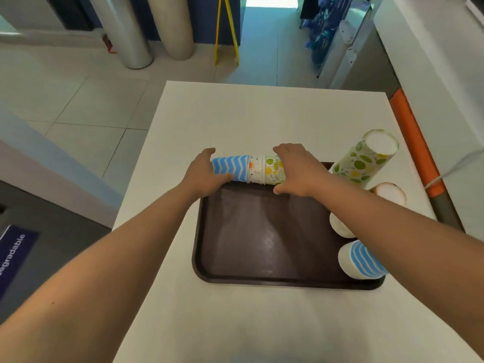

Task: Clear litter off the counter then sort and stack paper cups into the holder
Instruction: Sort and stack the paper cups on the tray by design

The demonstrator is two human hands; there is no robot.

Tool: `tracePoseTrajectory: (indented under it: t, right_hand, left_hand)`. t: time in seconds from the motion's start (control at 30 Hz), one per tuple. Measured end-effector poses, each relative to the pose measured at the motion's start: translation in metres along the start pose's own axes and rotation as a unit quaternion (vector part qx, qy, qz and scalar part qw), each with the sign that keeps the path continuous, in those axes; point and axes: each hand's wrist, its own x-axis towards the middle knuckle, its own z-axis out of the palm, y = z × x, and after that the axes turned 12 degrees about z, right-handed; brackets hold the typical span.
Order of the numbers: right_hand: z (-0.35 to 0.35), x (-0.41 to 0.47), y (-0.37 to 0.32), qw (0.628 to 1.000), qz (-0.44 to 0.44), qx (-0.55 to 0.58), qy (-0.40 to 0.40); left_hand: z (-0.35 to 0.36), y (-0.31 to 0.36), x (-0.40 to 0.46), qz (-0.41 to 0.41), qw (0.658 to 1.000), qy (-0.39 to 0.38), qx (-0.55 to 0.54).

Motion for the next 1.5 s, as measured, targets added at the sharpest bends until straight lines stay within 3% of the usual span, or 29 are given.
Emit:
tracePoseTrajectory:
  t: [0.2, 0.4, 0.5, 0.77, 0.87, 1.0, 1.23, 1.37, 1.5]
  right_hand:
    - [0.015, 0.034, -0.008, 0.996, 0.010, -0.089, 0.012]
    - [0.024, 0.041, -0.005, 0.993, 0.038, -0.115, 0.006]
    - [0.023, 0.031, -0.004, 0.996, 0.065, -0.060, -0.017]
    - [0.040, -0.026, -0.013, 0.972, 0.137, 0.179, -0.066]
    - [0.050, -0.048, -0.016, 0.947, 0.160, 0.269, -0.073]
    - [0.073, -0.071, -0.011, 0.893, 0.169, 0.415, -0.052]
    - [0.111, -0.093, 0.005, 0.822, 0.182, 0.539, 0.039]
    - [0.128, -0.100, 0.020, 0.823, 0.174, 0.539, 0.036]
    - [0.118, -0.111, 0.027, 0.833, 0.163, 0.527, 0.045]
  left_hand:
    - [0.001, -0.025, 0.020, 0.007, 0.996, -0.075, 0.056]
    - [-0.004, -0.032, 0.024, 0.063, 0.995, -0.060, 0.052]
    - [-0.009, -0.034, 0.021, 0.078, 0.996, -0.047, 0.019]
    - [-0.010, -0.022, 0.007, 0.032, 0.969, 0.047, -0.241]
    - [-0.004, -0.009, 0.001, 0.000, 0.956, 0.077, -0.283]
    - [0.004, 0.014, -0.011, -0.029, 0.939, 0.022, -0.342]
    - [0.023, 0.068, -0.047, 0.144, 0.944, -0.037, -0.294]
    - [0.040, 0.075, -0.069, 0.217, 0.950, -0.037, -0.220]
    - [0.047, 0.078, -0.082, 0.227, 0.951, -0.018, -0.209]
